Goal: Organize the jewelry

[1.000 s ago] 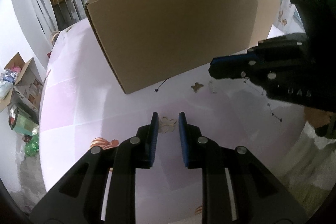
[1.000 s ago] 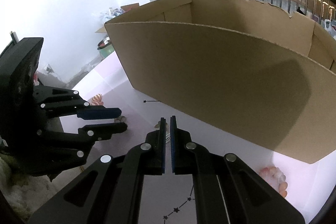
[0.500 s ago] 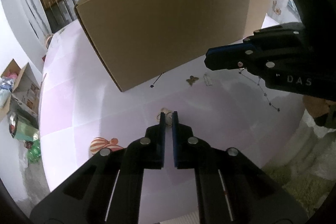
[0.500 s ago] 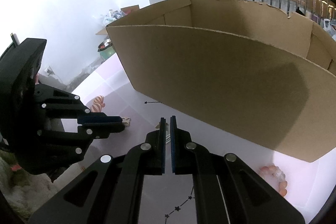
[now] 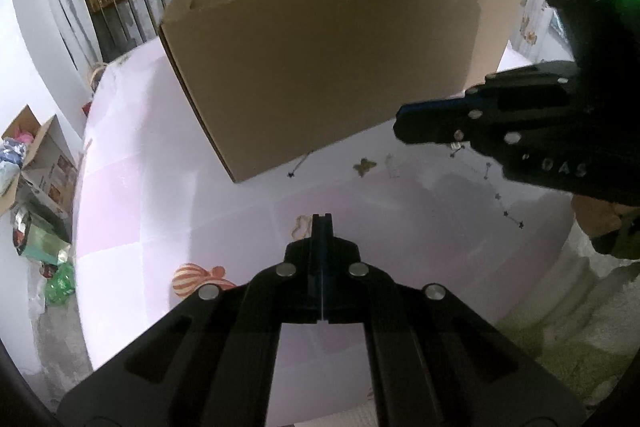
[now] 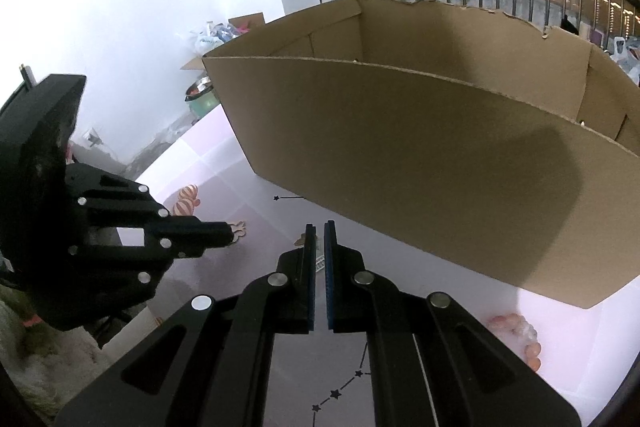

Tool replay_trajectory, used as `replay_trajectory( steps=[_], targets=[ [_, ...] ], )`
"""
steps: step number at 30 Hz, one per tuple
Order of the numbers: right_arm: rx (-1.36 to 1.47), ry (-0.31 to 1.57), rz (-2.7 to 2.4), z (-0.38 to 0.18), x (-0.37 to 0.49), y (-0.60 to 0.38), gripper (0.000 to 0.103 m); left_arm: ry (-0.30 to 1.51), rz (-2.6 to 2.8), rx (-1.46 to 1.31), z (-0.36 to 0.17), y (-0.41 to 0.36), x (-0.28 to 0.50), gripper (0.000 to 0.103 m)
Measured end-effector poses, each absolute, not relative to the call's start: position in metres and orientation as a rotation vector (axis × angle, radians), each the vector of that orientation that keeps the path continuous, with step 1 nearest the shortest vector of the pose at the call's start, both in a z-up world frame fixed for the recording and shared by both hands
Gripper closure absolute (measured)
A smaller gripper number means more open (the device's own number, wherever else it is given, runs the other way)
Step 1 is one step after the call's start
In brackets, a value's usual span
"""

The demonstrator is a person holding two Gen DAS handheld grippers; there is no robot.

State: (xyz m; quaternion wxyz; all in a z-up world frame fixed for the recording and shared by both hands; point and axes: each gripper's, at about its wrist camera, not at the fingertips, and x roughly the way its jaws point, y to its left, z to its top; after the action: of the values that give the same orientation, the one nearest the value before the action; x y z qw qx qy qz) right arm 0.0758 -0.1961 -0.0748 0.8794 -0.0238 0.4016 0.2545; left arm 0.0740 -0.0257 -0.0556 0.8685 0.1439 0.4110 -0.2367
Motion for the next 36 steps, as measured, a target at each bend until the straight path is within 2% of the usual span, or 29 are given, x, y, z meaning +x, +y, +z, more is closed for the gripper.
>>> replay_trajectory(
  steps=[2,4,9,14,16,36],
  targets=[
    [-0.050,0.838,0.534,-0.075,0.075,-0.196,0.098,0.850,-0.489,0.315,-0.057,-0.025,0.072,0.103],
    [-0.052,0.837,0.536,-0.074,0.075,-0.195,0.098,0.848,-0.480,0.340,-0.058,-0.027,0.072,0.091],
    [-0.049,0.839,0.540,-0.075,0.075,-0.196,0.098,0.857,-0.479,0.358,-0.061,-0.026,0.076,0.080],
    [-0.050,0.843,0.540,-0.076,0.076,-0.197,0.098,0.883,-0.502,0.325,-0.065,-0.020,0.083,0.081],
    [-0.049,0.843,0.540,-0.076,0.076,-0.197,0.098,0.905,-0.523,0.288,-0.064,-0.016,0.087,0.088],
    [-0.051,0.841,0.543,-0.074,0.077,-0.195,0.098,0.881,-0.512,0.270,-0.060,-0.010,0.085,0.089]
  ],
)
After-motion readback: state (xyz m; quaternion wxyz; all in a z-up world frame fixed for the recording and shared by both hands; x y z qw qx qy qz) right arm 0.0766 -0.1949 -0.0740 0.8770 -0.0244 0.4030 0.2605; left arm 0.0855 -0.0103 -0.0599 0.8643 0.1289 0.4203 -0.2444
